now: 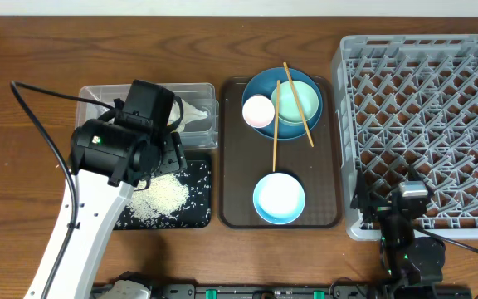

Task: Sort waste into correct bins and load items into the dishwasher rack
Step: 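Open the left gripper and withdraw it over the black tray, then reach the right gripper to the wooden chopsticks in the green bowl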

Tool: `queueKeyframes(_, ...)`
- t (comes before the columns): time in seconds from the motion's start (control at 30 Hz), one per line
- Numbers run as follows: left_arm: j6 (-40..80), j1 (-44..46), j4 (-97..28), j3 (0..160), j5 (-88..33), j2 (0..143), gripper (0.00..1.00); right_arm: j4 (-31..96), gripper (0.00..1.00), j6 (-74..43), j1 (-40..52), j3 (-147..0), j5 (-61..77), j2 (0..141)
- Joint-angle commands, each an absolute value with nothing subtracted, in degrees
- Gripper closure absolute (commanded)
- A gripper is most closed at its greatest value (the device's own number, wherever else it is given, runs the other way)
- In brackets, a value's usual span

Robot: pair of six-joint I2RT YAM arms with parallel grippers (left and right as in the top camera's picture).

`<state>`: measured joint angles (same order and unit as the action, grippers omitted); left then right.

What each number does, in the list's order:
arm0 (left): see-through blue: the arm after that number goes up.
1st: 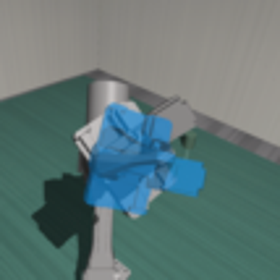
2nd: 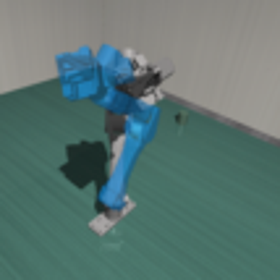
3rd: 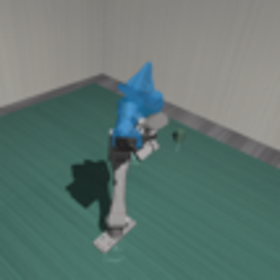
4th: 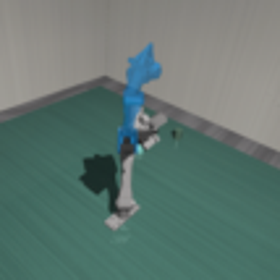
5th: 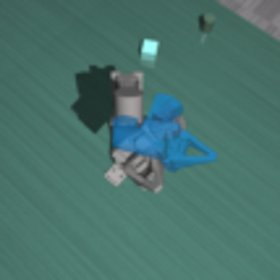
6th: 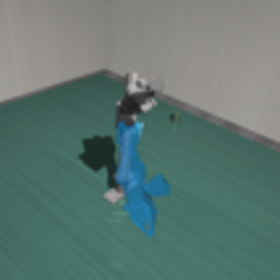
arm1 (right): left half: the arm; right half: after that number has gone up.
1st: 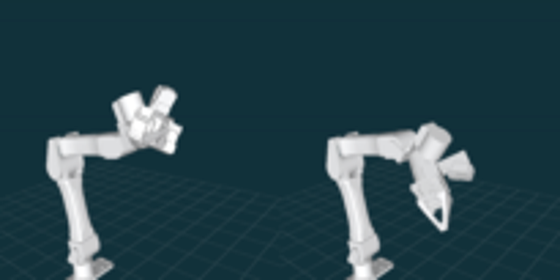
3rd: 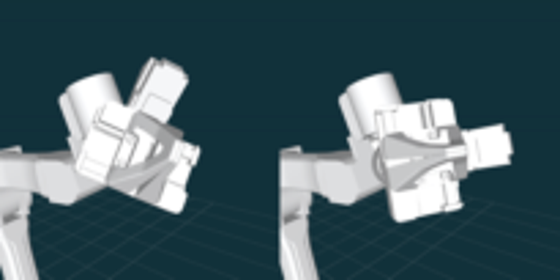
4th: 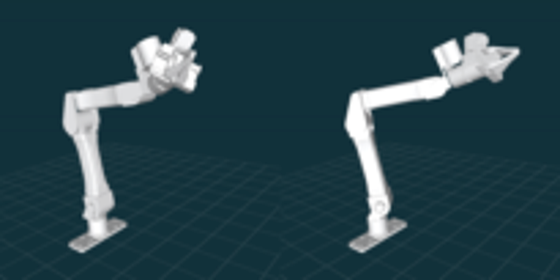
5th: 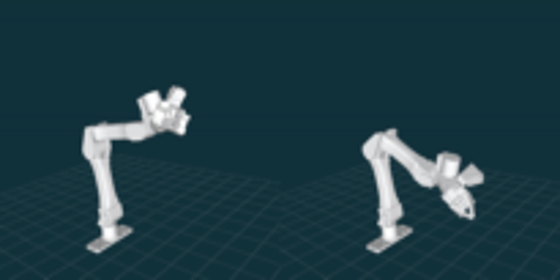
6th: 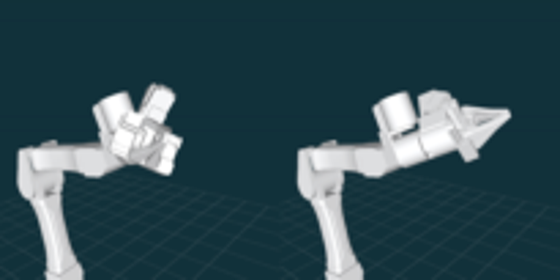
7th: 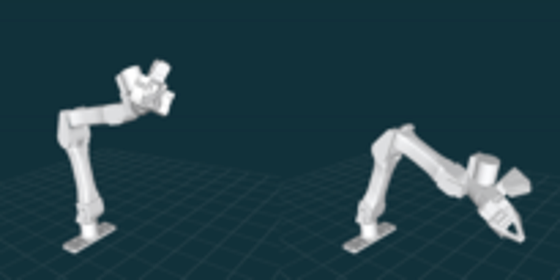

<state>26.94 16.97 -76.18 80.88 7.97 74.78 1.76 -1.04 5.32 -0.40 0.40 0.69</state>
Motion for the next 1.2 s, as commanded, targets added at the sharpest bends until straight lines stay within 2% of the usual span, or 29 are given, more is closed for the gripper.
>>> queueKeyframes(0.0,26.65,16.69,-76.47,80.47,9.06,75.02,0.14,2.57,0.01,-3.25,4.95,-2.85,7.57,0.56)
queueKeyframes(0.27,26.65,16.67,-76.47,80.47,9.06,75.02,0.1,18.72,0.01,-6.83,4.95,-19.25,8.03,7.6)
queueKeyframes(0.4,26.65,16.69,-76.47,80.47,9.06,75.02,0.07,25.8,0.01,-6.81,4.95,-29.39,8.95,18.2)
queueKeyframes(0.67,26.65,16.69,-76.47,80.47,9.06,75.02,0.06,36.51,0.01,-10.28,4.95,-50.68,22.39,43.31)
queueKeyframes(0.87,26.65,16.69,-76.47,80.47,9.06,75.02,0.06,31.57,0.01,-19.75,5.32,-54.7,36.62,54.06)
queueKeyframes(1.0,26.65,16.67,-76.47,80.47,9.06,75.02,0.06,29.43,0.01,-30.33,5.32,-54.68,38.94,58.81)
queueKeyframes(1.07,26.65,16.69,-76.47,80.47,9.06,75.02,0.06,29.34,0.01,-30.87,5.32,-54.68,40.25,60.9)
queueKeyframes(1.1,26.65,16.69,-76.47,80.47,9.08,75.02,0.06,29.39,0.05,-30.85,5.34,-54.68,40.6,61.8)
queueKeyframes(1.17,26.65,16.69,-76.47,80.47,9.06,75.02,0.06,29.8,0.2,-30.87,6.0,-54.65,40.53,63.7)
